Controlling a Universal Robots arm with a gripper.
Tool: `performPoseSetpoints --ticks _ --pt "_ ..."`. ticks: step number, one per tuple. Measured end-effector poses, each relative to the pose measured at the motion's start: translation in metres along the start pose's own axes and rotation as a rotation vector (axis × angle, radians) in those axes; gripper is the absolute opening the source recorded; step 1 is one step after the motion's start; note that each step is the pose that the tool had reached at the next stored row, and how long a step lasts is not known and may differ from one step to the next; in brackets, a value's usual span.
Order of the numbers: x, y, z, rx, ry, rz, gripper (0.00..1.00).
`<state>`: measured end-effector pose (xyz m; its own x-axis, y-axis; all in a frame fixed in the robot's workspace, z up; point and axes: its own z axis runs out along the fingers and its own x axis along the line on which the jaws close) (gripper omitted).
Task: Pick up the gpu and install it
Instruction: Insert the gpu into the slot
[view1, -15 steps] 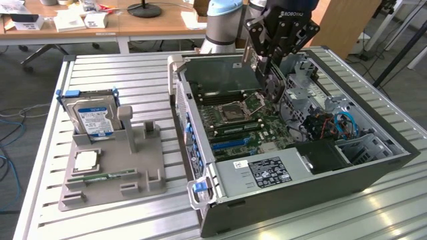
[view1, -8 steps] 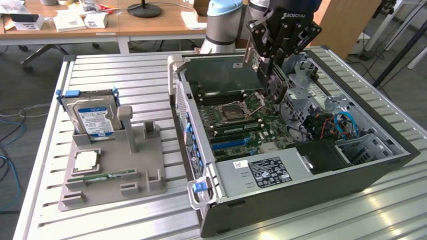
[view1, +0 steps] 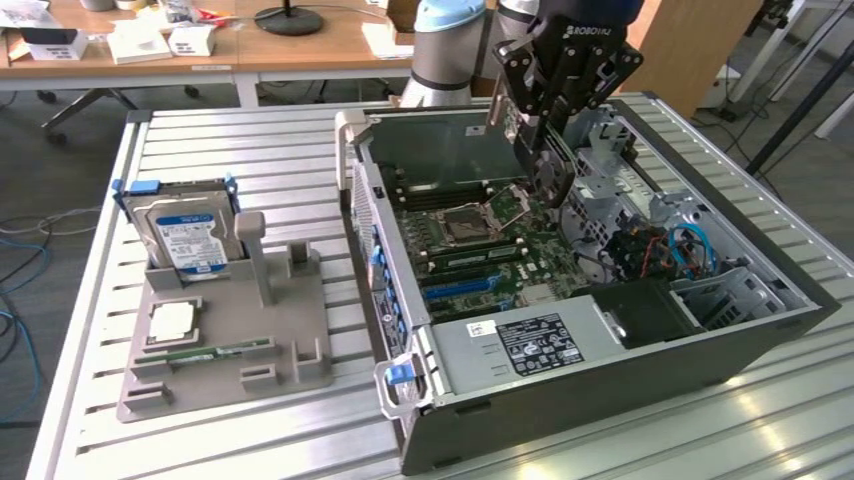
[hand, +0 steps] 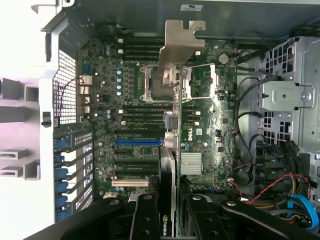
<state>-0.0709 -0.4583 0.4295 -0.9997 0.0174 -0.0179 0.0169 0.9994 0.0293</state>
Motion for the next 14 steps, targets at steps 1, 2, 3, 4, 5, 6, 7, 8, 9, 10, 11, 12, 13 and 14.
performPoseSetpoints --ticks 1,2,3,4,5,6,7,8,9,10,11,12,13,14 --pt "0.0 0.0 0.0 0.0 0.0 0.0 0.26" --pt "0.0 0.0 0.0 0.0 0.0 0.0 0.26" --pt "0.0 0.0 0.0 0.0 0.0 0.0 0.26" --pt "0.0 0.0 0.0 0.0 0.0 0.0 0.26" --pt "0.0 0.0 0.0 0.0 0.0 0.0 0.26" --pt "0.0 0.0 0.0 0.0 0.0 0.0 0.26" --pt "0.0 0.0 0.0 0.0001 0.0001 -0.001 0.26" --pt "0.0 0.0 0.0 0.0 0.0002 -0.005 0.26" --pt "0.0 0.0 0.0001 -0.0001 0.0005 -0.014 0.26" --pt "0.0 0.0 0.0003 -0.0005 0.0009 -0.029 0.26" --pt "0.0 0.0 0.0005 -0.0008 0.0014 -0.047 0.26" --pt "0.0 0.0 0.0006 -0.001 0.002 -0.066 0.26" --pt "0.0 0.0 0.0007 -0.001 0.0025 -0.084 0.26" --pt "0.0 0.0 0.0009 -0.0012 0.003 -0.102 0.26"
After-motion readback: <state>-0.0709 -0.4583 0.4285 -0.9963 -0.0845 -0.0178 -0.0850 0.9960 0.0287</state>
